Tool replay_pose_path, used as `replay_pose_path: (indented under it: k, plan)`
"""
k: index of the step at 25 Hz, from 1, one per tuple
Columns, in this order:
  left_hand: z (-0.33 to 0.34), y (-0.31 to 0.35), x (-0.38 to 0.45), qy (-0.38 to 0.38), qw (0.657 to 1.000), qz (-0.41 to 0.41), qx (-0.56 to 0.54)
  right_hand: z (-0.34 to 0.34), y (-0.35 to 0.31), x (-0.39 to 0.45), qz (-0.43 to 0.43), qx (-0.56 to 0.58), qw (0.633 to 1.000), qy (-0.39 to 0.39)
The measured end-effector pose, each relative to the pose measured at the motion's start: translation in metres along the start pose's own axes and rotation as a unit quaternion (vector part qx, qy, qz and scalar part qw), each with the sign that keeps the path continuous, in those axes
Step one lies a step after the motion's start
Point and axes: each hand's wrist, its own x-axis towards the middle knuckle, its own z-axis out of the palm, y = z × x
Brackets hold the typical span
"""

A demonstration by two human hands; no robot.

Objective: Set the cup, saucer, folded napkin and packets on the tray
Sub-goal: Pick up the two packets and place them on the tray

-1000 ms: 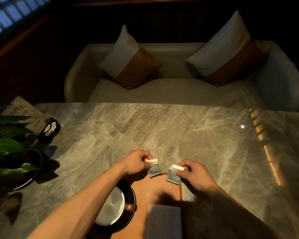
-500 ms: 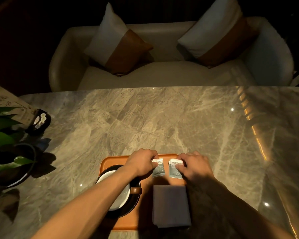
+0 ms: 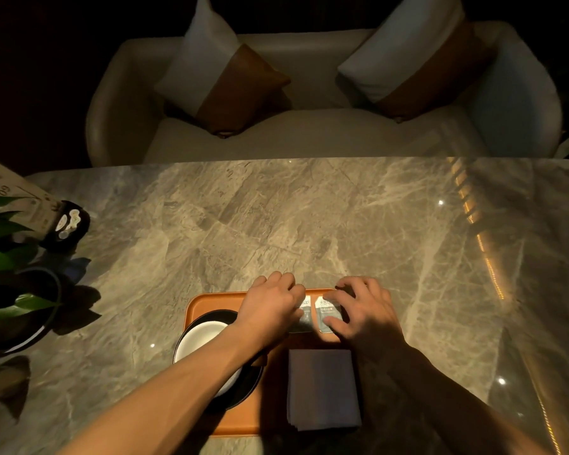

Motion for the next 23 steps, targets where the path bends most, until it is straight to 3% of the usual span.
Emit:
replay_pose_path:
  k: [3, 7, 23]
  plan:
    - [-0.003, -0.004, -0.006, -0.027, 0.999, -0.002, -0.036, -0.002, 0.002, 0.003, -0.017, -0.016, 0.999, -0.033]
    - [-0.004, 0.0, -0.01, -0.032, 0.999, -0.003, -0.002, 0.0, 0.004, 0.002, -0.015, -0.049, 0.997, -0.063]
    - [0.001, 0.005, -0.008, -0.044, 0.999, 0.0, -0.004, -0.002, 0.0, -0.005, 0.009, -0.105, 0.992, -0.073]
